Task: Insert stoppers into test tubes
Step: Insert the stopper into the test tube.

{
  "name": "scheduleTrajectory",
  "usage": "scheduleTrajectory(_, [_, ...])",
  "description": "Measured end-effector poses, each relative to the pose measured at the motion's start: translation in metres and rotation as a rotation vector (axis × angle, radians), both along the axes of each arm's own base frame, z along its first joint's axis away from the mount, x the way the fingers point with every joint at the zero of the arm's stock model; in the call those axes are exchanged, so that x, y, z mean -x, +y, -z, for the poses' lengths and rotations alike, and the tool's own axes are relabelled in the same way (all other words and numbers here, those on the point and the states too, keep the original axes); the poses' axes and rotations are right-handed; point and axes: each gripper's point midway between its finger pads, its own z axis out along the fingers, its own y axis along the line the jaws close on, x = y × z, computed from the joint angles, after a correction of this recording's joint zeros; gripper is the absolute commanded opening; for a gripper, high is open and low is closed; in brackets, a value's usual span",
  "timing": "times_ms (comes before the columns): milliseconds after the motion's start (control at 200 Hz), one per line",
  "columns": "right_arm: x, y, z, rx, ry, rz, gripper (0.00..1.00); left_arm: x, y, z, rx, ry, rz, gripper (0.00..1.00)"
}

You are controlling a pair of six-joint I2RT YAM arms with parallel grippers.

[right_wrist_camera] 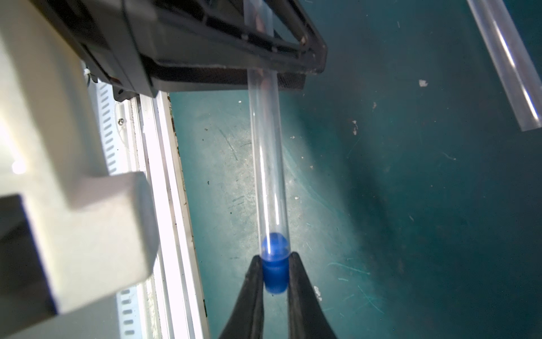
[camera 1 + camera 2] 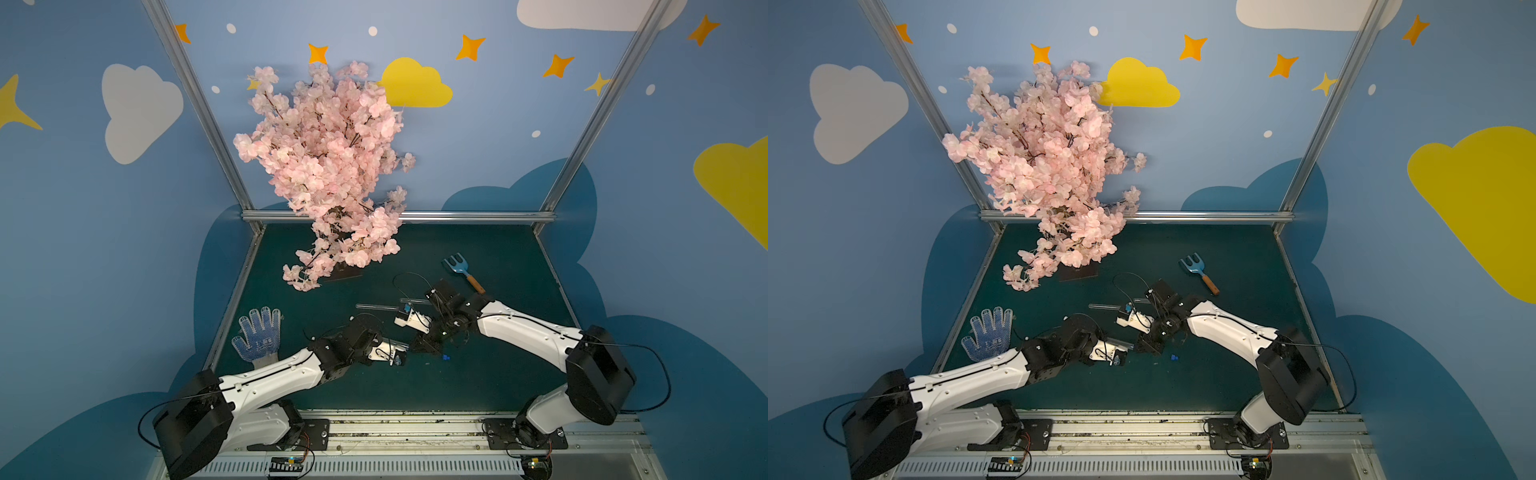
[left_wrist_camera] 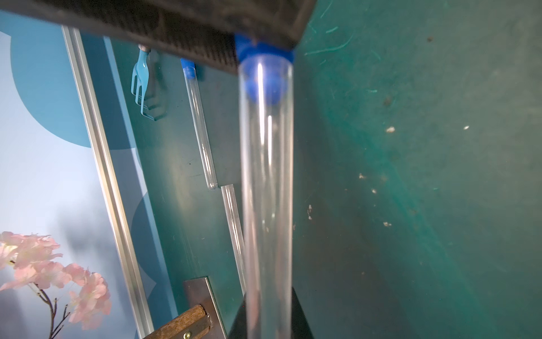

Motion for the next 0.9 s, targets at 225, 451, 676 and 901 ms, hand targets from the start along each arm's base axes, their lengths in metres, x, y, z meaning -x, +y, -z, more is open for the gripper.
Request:
scheduleTrajectory(225, [0.007,-0.001,-0.008,-0.031,0.004,-0.016,0.0,0.004,-0.003,-0.004,0.014,-0.022,0.024,0.02])
scheduleTrajectory(451, [0.013,0.001,-0.011,-0.056,0.034,-0.03,0.0,0.008,-0.003,-0.005,0.022,-0.029,0.037,0.02])
scheduleTrajectory(676, [0.016,0.003,-0.013,-0.065,0.07,-0.011,0.0,0.009,-0.004,-0.005,0.021,-0.048,0.051,0.02])
scheduleTrajectory(901, [0.018,0.004,-0.003,-0.03,0.127,0.024,0.0,0.01,-0.006,-0.008,-0.031,-0.158,0.109,0.02])
